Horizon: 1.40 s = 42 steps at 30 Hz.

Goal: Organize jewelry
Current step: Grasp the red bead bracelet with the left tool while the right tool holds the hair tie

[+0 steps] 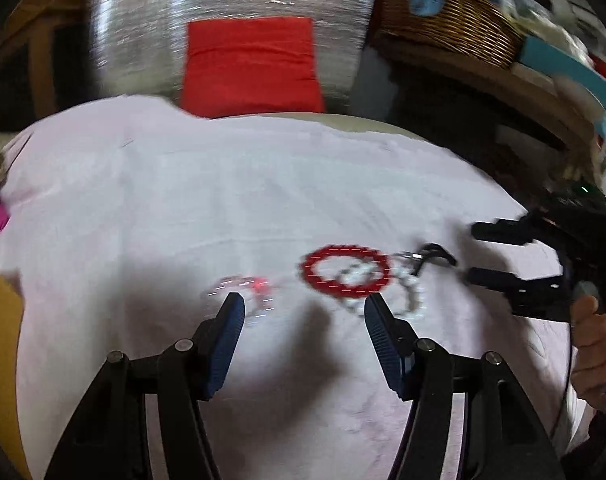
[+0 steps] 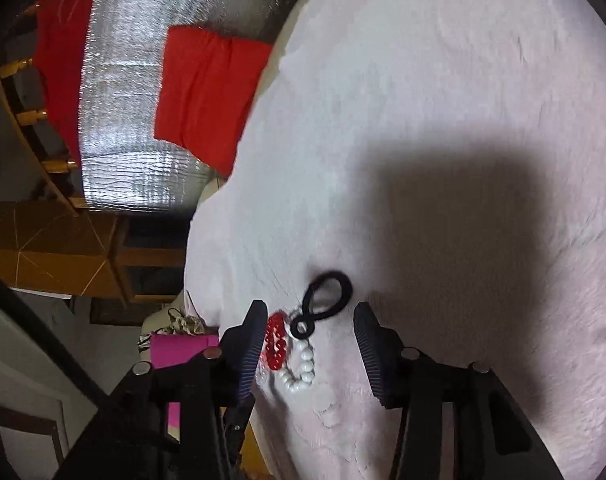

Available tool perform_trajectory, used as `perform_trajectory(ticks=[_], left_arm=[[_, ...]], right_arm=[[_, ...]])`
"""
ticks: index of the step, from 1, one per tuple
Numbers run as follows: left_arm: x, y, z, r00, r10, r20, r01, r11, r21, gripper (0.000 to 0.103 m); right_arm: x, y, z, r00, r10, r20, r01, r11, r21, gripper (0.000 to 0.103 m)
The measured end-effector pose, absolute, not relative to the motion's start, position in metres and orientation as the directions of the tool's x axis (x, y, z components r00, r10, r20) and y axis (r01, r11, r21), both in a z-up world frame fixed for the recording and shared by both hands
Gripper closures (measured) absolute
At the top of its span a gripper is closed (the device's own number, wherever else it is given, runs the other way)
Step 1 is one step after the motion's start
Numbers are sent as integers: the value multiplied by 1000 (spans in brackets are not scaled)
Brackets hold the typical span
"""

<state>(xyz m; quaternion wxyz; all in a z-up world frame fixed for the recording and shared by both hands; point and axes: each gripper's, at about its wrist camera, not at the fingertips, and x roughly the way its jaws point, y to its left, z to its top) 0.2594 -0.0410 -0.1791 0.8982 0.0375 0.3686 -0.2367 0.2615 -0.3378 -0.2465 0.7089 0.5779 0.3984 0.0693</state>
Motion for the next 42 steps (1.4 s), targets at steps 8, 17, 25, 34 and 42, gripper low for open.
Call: perform_trajectory(ticks=[8, 17, 25, 34, 42], left_arm=[[253, -64, -181, 622, -392, -678, 506, 862, -35, 40], [249, -70, -188, 622, -365, -693, 527, 849, 27, 40], [253, -87, -179, 620, -375, -690, 557, 829, 50, 40], [276, -113, -195, 572, -350, -742, 554, 832, 35, 64], [286, -107, -198, 552, -341, -761, 514, 857, -12, 94]], right_arm=[[275, -331, -259, 701, 536, -471, 399, 252, 882, 54], [286, -326, -269, 712, 454, -536, 450, 291, 844, 96], [282, -331, -253, 740, 392, -546, 421, 363, 831, 97], [283, -335, -261, 729, 410, -549, 424, 360, 831, 97], [285, -335, -257, 731, 406, -548, 409, 383, 828, 97]])
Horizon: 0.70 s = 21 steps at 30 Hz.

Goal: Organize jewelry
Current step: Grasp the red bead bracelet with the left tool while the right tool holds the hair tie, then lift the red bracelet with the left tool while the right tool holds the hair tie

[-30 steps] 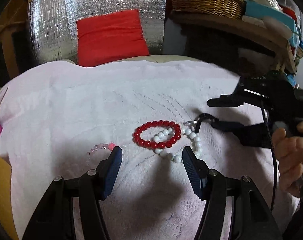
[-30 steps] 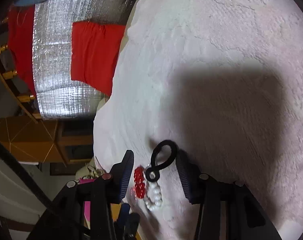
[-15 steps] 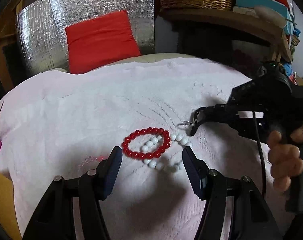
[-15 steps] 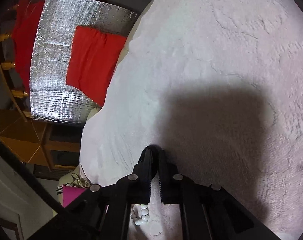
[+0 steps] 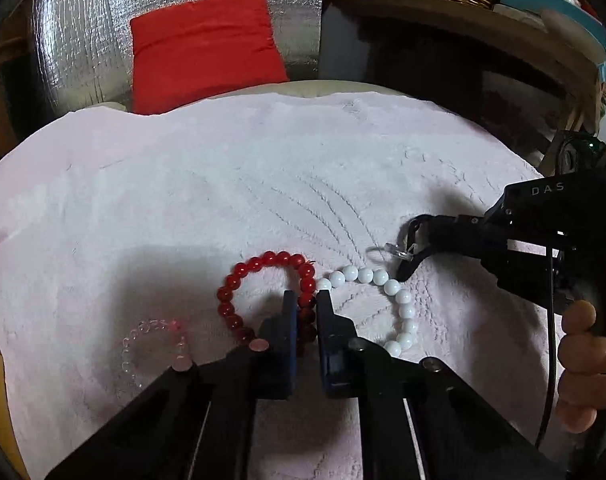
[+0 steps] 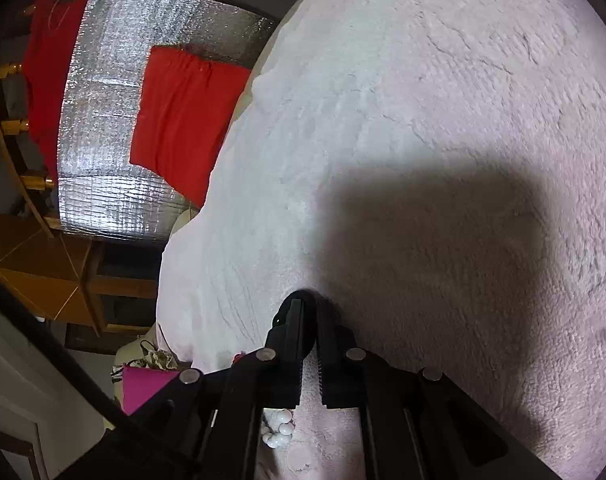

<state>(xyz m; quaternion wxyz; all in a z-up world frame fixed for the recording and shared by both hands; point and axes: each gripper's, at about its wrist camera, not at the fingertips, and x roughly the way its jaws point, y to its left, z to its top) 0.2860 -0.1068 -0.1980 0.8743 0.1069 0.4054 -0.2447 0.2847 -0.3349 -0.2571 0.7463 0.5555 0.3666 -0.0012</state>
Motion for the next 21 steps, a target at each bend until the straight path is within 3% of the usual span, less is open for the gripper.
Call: perform_trajectory(ticks=[9, 21], left_arm=[[273, -84, -185, 547, -377, -748, 497, 865, -73, 94], [242, -30, -134, 609, -467, -641, 460, 866, -194, 94]], right_arm=[[276, -339, -239, 769, 374, -518, 359, 417, 835, 97], [255, -311, -187, 817, 378, -436, 202, 520, 830, 97]])
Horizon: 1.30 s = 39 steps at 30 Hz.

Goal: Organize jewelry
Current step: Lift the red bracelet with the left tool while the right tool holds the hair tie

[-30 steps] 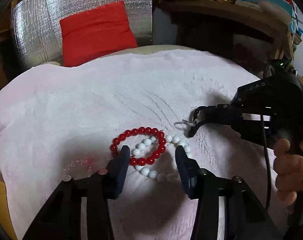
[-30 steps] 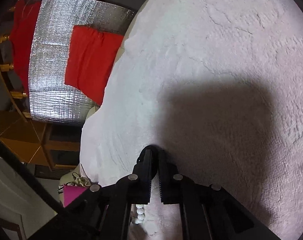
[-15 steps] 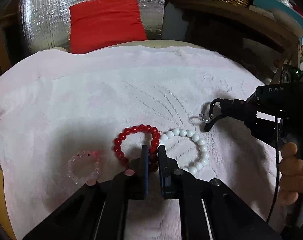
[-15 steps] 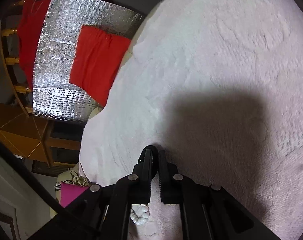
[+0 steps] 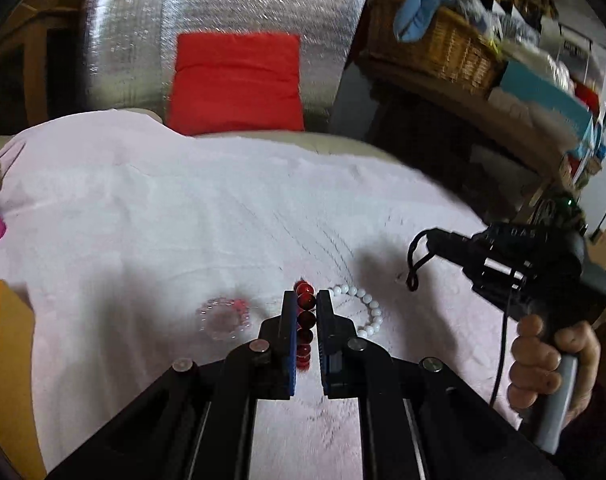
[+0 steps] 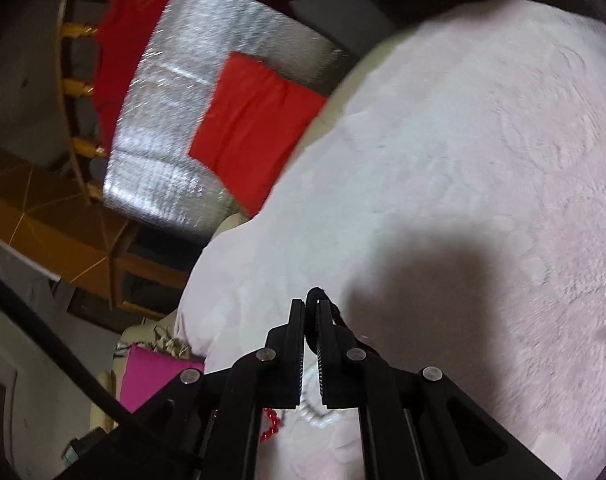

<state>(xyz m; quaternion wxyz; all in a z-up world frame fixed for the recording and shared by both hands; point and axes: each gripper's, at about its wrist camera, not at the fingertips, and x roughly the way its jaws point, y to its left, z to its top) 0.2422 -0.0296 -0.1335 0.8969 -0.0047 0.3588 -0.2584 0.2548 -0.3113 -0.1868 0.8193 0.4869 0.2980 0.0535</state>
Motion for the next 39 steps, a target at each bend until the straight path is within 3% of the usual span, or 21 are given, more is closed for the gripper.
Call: perform_trajectory(ticks=[19, 39], left_arm=[[218, 11, -143, 638, -364, -678, 397, 911, -115, 94], [191, 35, -142, 692, -256, -675, 314, 949, -38, 94]], right_arm=[[240, -233, -161, 768, 424, -479, 65, 693, 718, 97], [226, -178, -165, 708, 474, -524, -9, 747, 665, 97]])
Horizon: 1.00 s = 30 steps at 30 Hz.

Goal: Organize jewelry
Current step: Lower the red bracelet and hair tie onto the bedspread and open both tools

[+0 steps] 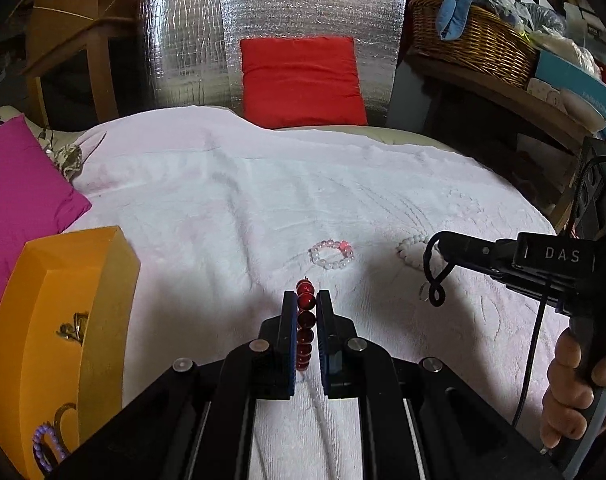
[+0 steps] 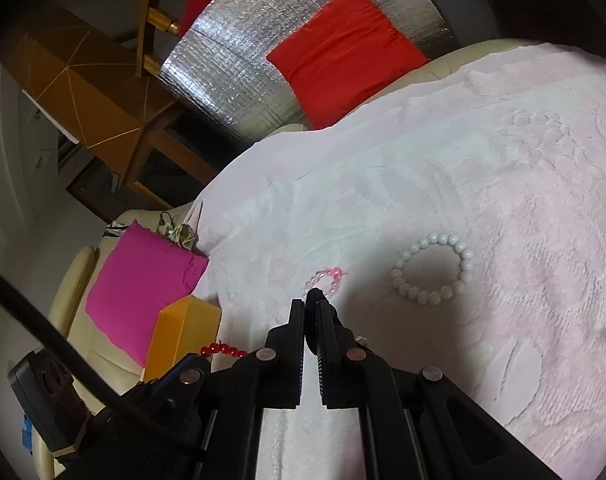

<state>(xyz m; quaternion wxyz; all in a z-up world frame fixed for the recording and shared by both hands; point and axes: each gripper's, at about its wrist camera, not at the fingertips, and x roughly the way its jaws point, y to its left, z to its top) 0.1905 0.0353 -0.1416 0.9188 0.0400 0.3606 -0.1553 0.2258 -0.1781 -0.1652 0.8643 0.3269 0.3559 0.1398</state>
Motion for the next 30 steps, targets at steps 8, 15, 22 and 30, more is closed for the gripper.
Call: perform_trajectory(ticks=[8, 15, 22, 30], left_arm=[[196, 32, -173, 571, -329, -752, 370, 921, -123, 93], [213, 26, -213, 465, -317, -827, 366, 919, -146, 92], [213, 29, -209, 455, -336, -824, 384, 909, -159, 51], [199, 37, -197, 483, -320, -815, 383, 914, -132, 37]], right_arm=[[229, -176, -188, 637, 466, -614, 38, 776, 630, 97], [241, -190, -215, 545, 478, -689, 135, 761, 634, 93], [245, -211, -217, 536, 486, -690, 186, 729, 658, 49], [242, -235, -217, 524, 473, -709, 222, 727, 649, 47]])
